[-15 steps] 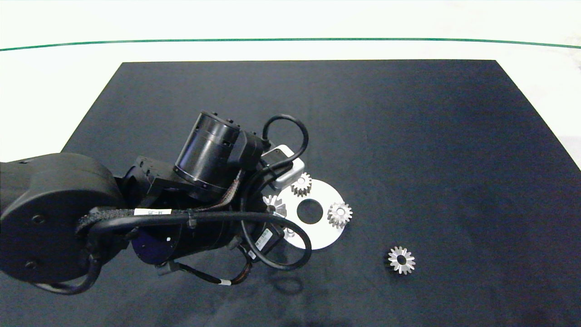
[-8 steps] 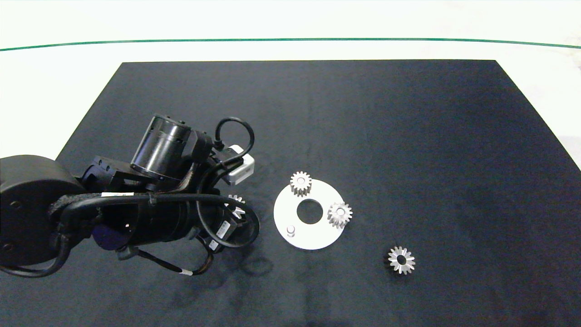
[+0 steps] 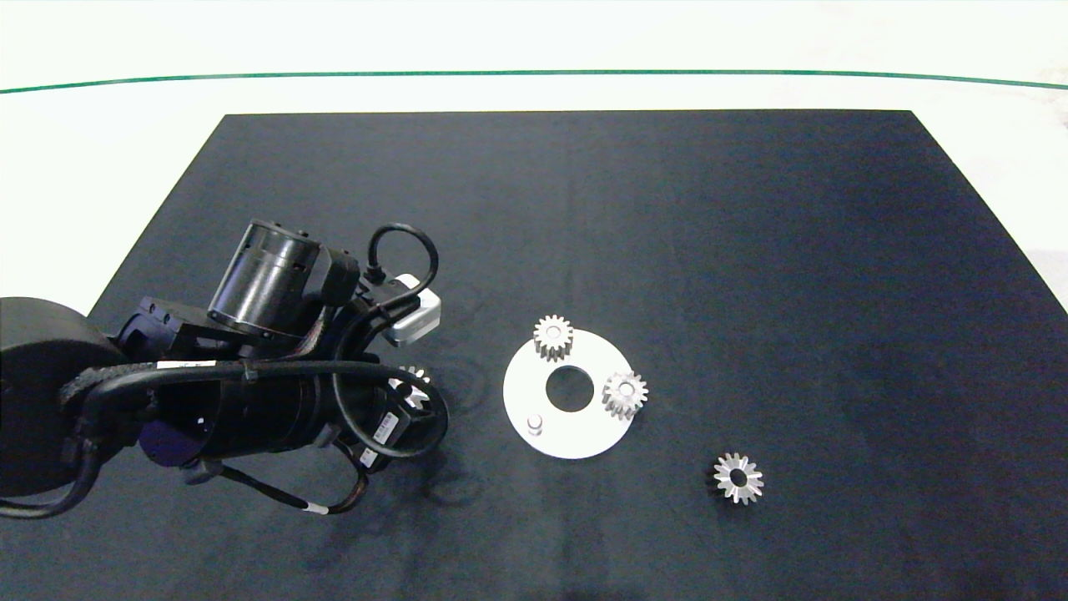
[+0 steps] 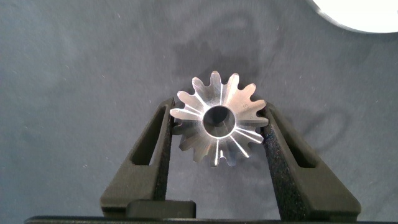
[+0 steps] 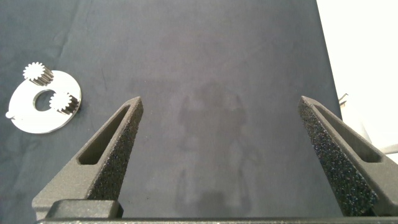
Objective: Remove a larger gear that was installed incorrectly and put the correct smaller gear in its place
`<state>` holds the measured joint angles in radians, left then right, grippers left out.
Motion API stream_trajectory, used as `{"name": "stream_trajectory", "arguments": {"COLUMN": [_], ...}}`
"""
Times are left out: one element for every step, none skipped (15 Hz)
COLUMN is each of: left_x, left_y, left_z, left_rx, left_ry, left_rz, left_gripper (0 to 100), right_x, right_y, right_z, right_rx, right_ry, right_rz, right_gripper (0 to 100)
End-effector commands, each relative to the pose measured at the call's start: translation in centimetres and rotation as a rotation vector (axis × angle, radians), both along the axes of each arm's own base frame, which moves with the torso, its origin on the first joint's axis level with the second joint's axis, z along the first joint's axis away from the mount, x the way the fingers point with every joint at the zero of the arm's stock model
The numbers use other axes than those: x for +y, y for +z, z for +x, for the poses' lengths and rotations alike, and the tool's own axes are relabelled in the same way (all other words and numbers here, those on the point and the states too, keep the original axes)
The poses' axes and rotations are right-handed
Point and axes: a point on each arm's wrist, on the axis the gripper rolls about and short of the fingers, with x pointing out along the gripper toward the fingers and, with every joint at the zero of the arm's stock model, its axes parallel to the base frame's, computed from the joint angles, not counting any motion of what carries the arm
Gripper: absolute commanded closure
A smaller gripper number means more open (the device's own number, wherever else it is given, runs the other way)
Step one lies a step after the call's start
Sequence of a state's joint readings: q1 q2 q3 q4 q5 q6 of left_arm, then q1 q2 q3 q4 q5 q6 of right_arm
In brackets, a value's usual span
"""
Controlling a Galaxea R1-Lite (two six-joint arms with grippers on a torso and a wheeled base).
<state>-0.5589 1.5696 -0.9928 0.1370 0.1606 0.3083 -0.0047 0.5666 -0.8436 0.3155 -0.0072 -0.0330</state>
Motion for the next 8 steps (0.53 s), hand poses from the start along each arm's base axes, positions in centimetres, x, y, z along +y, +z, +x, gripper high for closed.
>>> {"name": "stream_trajectory", "arguments": {"left_x": [0.39,0.37,0.34,0.39,0.47,0.48,0.49,0.51], "left_y": [-0.9,-1.02,-1.09,-1.2,-1.36,-1.26,-1.24,-1.19], "left_z": [-0.01,0.16,0.28,0.42,0.52,0.47,0.43,0.41], "left_rx": [0.029,0.023,0.016,0.014,0.015,0.014,0.015,0.014], "left_ry": [0.006,0.008,0.009,0.009,0.012,0.006,0.005,0.005], "left_rz": [0.014,0.009,0.003,-0.003,-0.001,-0.008,-0.01,-0.011], "left_gripper": [75,75,75,0,0,0,0,0], "right_x": [0.0,0.0,0.0,0.0,0.0,0.0,0.0,0.0], "right_y": [-0.06,-0.02,-0.02,0.02,0.02,0.02,-0.02,-0.02], "right_z": [0.09,0.07,0.07,0.09,0.09,0.09,0.07,0.11], "right_rx": [0.006,0.004,0.004,0.004,0.004,0.004,0.004,0.006], "right_ry": [0.0,0.0,0.0,-0.002,0.0,0.0,0.0,0.0], "right_rz": [-0.001,-0.001,-0.001,-0.001,-0.001,-0.001,-0.001,-0.001], "right_gripper": [0,0,0,0,0,0,0,0]}}
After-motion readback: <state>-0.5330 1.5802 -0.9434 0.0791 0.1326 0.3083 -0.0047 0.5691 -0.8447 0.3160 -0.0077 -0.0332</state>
